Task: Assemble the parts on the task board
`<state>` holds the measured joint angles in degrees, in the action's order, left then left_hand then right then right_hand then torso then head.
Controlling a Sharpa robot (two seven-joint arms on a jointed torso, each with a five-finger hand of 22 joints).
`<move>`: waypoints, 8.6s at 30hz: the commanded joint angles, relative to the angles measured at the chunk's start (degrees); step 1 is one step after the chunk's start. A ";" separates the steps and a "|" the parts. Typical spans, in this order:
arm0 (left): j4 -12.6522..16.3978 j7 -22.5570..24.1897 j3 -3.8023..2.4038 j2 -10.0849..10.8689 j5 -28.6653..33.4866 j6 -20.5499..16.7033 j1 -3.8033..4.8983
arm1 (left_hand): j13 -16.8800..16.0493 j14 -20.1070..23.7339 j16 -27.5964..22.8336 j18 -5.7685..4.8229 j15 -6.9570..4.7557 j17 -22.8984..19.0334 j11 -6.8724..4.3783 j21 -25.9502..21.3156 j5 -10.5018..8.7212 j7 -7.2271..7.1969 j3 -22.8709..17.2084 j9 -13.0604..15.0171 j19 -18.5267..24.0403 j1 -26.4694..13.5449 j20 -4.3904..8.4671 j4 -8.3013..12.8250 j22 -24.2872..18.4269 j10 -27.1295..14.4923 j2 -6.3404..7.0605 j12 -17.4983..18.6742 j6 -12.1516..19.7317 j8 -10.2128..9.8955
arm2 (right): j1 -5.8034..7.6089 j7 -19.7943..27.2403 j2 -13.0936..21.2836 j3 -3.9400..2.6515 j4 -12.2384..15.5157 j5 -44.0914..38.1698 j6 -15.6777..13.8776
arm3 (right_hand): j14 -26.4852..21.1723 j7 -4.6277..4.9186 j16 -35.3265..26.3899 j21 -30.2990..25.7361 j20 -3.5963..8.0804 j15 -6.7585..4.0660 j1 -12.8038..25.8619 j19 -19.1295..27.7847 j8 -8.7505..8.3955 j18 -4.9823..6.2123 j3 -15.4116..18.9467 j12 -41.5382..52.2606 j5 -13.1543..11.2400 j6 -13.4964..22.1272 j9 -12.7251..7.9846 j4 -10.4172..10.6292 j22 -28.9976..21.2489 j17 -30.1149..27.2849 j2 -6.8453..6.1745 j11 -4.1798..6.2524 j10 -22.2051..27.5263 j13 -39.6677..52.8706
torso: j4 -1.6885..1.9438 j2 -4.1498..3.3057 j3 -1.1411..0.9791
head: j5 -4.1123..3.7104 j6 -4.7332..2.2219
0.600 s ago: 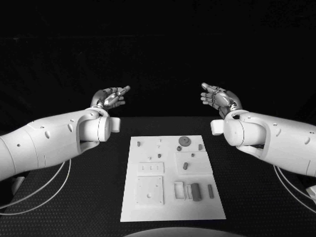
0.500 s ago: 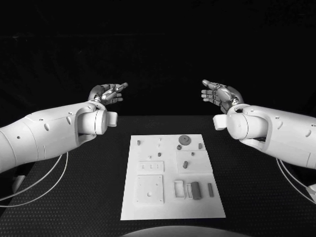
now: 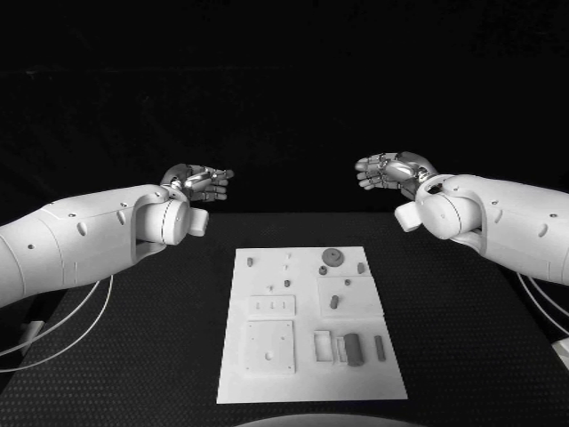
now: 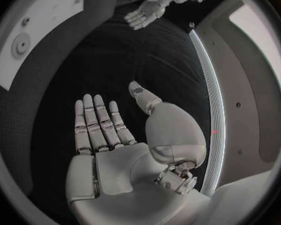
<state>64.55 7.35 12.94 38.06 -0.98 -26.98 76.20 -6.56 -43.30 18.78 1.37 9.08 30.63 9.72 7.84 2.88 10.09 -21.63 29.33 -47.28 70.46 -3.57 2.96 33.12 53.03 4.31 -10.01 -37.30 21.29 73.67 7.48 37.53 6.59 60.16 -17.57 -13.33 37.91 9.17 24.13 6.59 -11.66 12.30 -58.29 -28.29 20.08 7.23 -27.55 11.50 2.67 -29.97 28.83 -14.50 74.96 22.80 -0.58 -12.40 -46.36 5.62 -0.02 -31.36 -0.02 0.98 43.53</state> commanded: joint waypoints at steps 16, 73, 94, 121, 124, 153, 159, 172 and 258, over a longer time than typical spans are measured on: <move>10.00 2.75 -0.11 5.34 -6.80 5.52 0.17 | -2.12 -15.44 5.66 1.14 -4.85 6.14 -4.39 5.00 0.04 -1.96 -8.67 -2.06 -10.98 -2.12 4.77 10.75 3.10 15.92 -2.45 -2.43 -15.62 1.18 | -1.46 -2.39 -0.04 -0.04 1.99 -59.69 2.17 | 26.80 -0.96 10.26 7.79 3.17 -11.19 -8.46 -27.94 4.25 7.77 -6.98 3.95 0.23 -21.56 0.04 -2.31 0.31 8.82 -3.21 7.14 -22.12 1.91 | 1.40 -2.63 -0.29 | -1.19 -1.38; 21.56 4.71 -0.16 10.98 -8.83 9.48 0.65 | -1.87 -14.74 3.75 0.85 -4.25 7.38 -3.71 4.41 0.03 -1.13 -9.33 -2.65 -10.13 -5.07 4.51 12.20 3.68 15.54 -0.62 -0.04 -14.47 -0.72 | -5.83 -6.20 -2.19 1.90 4.44 -82.63 2.42 | 29.89 -1.52 60.70 49.81 12.61 -16.80 -6.22 -34.78 -1.72 7.77 -6.32 57.76 0.22 -23.78 -1.33 -1.69 1.30 38.26 -7.36 11.02 -11.41 62.99 | 4.42 -10.33 -0.89 | -4.50 -3.06; 21.32 4.43 -0.16 11.01 -8.83 9.68 0.67 | -1.87 -14.72 3.52 0.90 -4.21 7.61 -3.63 4.35 0.03 -1.04 -9.43 -2.65 -10.05 -5.32 4.47 12.15 3.80 15.47 -0.45 0.28 -14.27 -0.92 | -6.14 -5.86 -2.33 1.99 4.38 -83.17 4.19 | 30.48 -2.03 61.65 50.51 12.87 -17.19 -5.81 -34.63 -1.13 7.77 -6.57 58.55 0.23 -25.23 -0.93 -1.76 1.21 38.32 -6.11 11.49 -11.69 62.44 | 4.52 -10.99 -1.10 | -4.66 -3.23; 21.28 4.44 -0.16 11.11 -8.83 9.56 0.87 | -1.89 -14.73 3.35 0.92 -4.20 7.79 -3.61 4.31 0.02 -1.00 -9.55 -2.62 -10.02 -5.38 4.45 12.15 3.89 15.49 -0.39 0.46 -14.22 -1.00 | -4.87 -12.86 -2.99 1.90 8.55 -93.49 -5.71 | 31.91 -3.87 62.43 51.24 13.50 -18.65 -7.09 -34.68 1.67 7.77 -7.47 58.73 0.23 -30.43 0.73 -2.18 1.14 38.57 -2.70 13.24 -13.14 61.17 | 4.51 -11.29 -1.11 | -4.59 -5.00; 21.26 4.46 -0.16 11.02 -8.83 9.59 0.90 | -1.90 -14.73 3.34 0.92 -4.20 7.81 -3.61 4.31 0.03 -1.00 -9.57 -2.61 -10.02 -5.38 4.45 12.15 3.90 15.49 -0.38 0.47 -14.22 -1.01 | -4.58 -14.24 -4.07 1.89 8.58 -95.12 -6.68 | 32.05 -3.92 62.49 51.30 13.55 -18.74 -7.08 -34.74 1.69 7.77 -7.46 58.73 0.23 -30.57 0.77 -2.19 1.13 38.56 -2.83 13.30 -13.29 61.02 | 4.60 -11.36 -1.14 | -4.57 -5.31; 20.85 4.46 -0.19 9.87 -8.83 9.83 1.65 | -1.92 -14.73 3.20 0.93 -4.19 7.95 -3.59 4.28 0.02 -0.98 -9.66 -2.58 -9.98 -5.37 4.43 12.21 3.98 15.52 -0.37 0.61 -14.18 -1.06 | -5.31 -15.93 -13.29 1.91 1.02 -100.27 -8.63 | 32.41 -4.04 62.62 51.20 13.73 -18.95 -7.14 -34.68 1.52 7.77 -7.71 58.59 0.24 -30.88 0.78 -2.19 0.94 38.21 -3.25 13.44 -13.75 60.40 | 5.22 -11.82 -1.04 | -4.08 -6.73; 20.90 4.43 -0.19 9.87 -8.83 9.89 1.93 | -1.93 -14.73 3.17 0.93 -4.18 7.99 -3.59 4.27 0.02 -0.97 -9.66 -2.57 -9.96 -5.39 4.42 12.24 4.00 15.52 -0.32 0.64 -14.16 -1.08 | -5.43 -15.85 -13.52 1.91 0.49 -100.27 -8.30 | 32.44 -4.04 62.63 51.16 13.74 -18.97 -7.15 -34.66 1.49 7.77 -7.75 58.57 0.24 -30.90 0.78 -2.19 0.92 38.18 -3.27 13.45 -13.78 60.33 | 5.07 -11.82 -1.08 | -3.84 -6.54; 20.72 4.40 -0.20 9.87 -8.85 9.80 2.12 | -1.94 -14.72 3.07 0.93 -4.16 8.08 -3.57 4.25 0.02 -0.94 -9.67 -2.56 -9.94 -5.45 4.41 12.25 4.05 15.53 -0.24 0.74 -14.09 -1.14 | -5.44 -15.97 -13.10 1.91 0.85 -100.24 -6.42 | 32.44 -4.05 62.64 51.12 13.76 -18.98 -7.13 -34.66 1.44 7.77 -7.80 58.56 0.24 -30.94 0.77 -2.18 0.89 38.03 -3.29 13.46 -13.84 60.22 | 4.97 -11.79 -1.11 | -3.52 -6.17; 21.21 4.74 -0.18 10.90 -8.86 9.66 3.14 | -2.04 -14.65 2.54 0.98 -4.08 8.59 -3.49 4.12 -0.02 -0.80 -9.79 -2.42 -9.78 -5.40 4.32 12.51 4.34 15.57 0.21 1.24 -13.83 -1.37 | -2.39 -6.59 3.33 -0.71 11.33 -73.98 -7.24 | 28.28 0.44 63.25 49.74 12.47 -15.12 -5.68 -34.29 -5.25 7.77 -9.17 59.29 0.21 -18.65 -2.16 3.66 0.79 32.04 -11.97 9.20 -11.19 57.36 | 4.21 -11.92 -1.23 | -4.13 -6.91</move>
<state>85.51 11.26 12.81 48.99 -9.68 -17.90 79.22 -8.55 -58.24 21.69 2.47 4.81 39.14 6.04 12.25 2.83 9.30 -31.32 26.85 -57.54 65.26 0.82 15.33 37.40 68.58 4.37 -8.99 -51.37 20.13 71.28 -2.40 40.48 5.86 71.21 -98.80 -23.62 66.25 8.63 87.18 56.47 0.70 -2.84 -63.98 -62.25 14.68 12.57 -36.76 70.48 2.88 -47.29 26.60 -11.04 74.96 54.82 -12.67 -2.05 -59.35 62.91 4.48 -43.28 -1.21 -3.13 36.74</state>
